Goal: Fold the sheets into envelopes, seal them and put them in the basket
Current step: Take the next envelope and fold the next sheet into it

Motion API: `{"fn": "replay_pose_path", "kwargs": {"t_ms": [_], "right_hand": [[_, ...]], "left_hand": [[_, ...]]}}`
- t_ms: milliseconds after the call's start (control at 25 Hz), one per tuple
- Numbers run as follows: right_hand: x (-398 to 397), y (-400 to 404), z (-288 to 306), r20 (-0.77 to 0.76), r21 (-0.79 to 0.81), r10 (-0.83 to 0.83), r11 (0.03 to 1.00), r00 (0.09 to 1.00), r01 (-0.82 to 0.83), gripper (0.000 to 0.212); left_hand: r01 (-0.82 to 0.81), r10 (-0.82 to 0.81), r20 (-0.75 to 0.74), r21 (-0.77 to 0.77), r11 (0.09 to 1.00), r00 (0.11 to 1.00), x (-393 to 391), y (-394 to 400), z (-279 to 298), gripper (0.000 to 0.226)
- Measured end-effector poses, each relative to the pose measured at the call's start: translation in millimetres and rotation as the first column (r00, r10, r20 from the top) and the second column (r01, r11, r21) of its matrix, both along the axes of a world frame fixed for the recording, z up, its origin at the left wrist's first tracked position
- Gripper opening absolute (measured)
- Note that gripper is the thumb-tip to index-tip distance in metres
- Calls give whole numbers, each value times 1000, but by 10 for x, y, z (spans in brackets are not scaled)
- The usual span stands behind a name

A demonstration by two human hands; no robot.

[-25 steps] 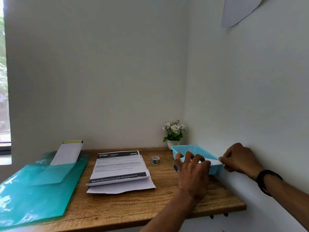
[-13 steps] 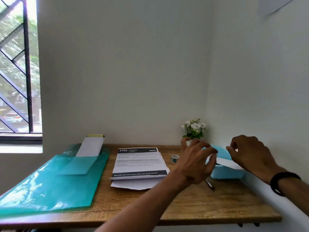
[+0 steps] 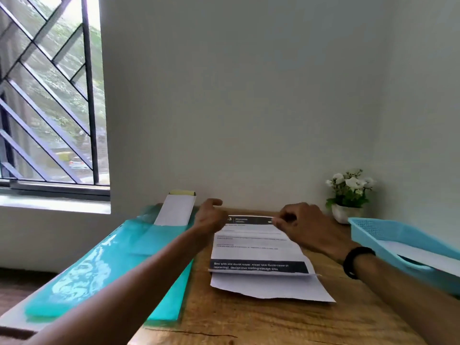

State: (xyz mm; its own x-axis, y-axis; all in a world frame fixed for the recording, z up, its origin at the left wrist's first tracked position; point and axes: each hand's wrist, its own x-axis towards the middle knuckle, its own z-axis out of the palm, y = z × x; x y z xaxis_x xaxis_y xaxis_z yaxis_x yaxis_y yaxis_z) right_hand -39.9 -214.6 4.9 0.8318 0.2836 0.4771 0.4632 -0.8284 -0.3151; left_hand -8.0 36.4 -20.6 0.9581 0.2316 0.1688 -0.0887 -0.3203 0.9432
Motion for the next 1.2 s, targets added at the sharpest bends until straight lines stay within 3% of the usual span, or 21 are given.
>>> {"fn": "replay_pose_path", "kwargs": {"t_ms": [120,240,400,560,760,880,1000,1120,1200], "right_hand": [[278,40,-334,-128,-146,8,989,992,-26,58],[426,60,-630,-265,-129,28,990,964,-65,70],[501,35,-759,-231,-73,4,997,973,-22,80],[482,87,-742,-242,-104,-19,995,970,-6,68],[470,71,-677,-291,-109,-30,994,956,-2,68],[468,78,-698,-284,-80,-29,997,958,6,75],[492,75,-654,-223,64,-23,997,975,38,88],[514,74,-640,-40,387,-11,922,999,26,84],[531,62,-602,-1,544,-16,839,1000,13,83]], "left_hand": [[28,-29,-61,-9,1000,998,226,83,-142,51],[42,-40,-131,10,999,991,411,147,-251,47],[26,-41,-137,-106,994,990,461,180,-296,50],[-44,31,-73,-184,982,997,394,153,-382,50],[8,-10,-24,-100,995,1000,336,111,-404,50],[9,-9,5,32,999,1000,385,122,-434,23],[-102,87,163,86,991,983,413,67,-478,9],[-47,80,239,-144,989,968,395,49,-465,10],[27,48,230,-311,950,972,373,63,-407,10]]}}
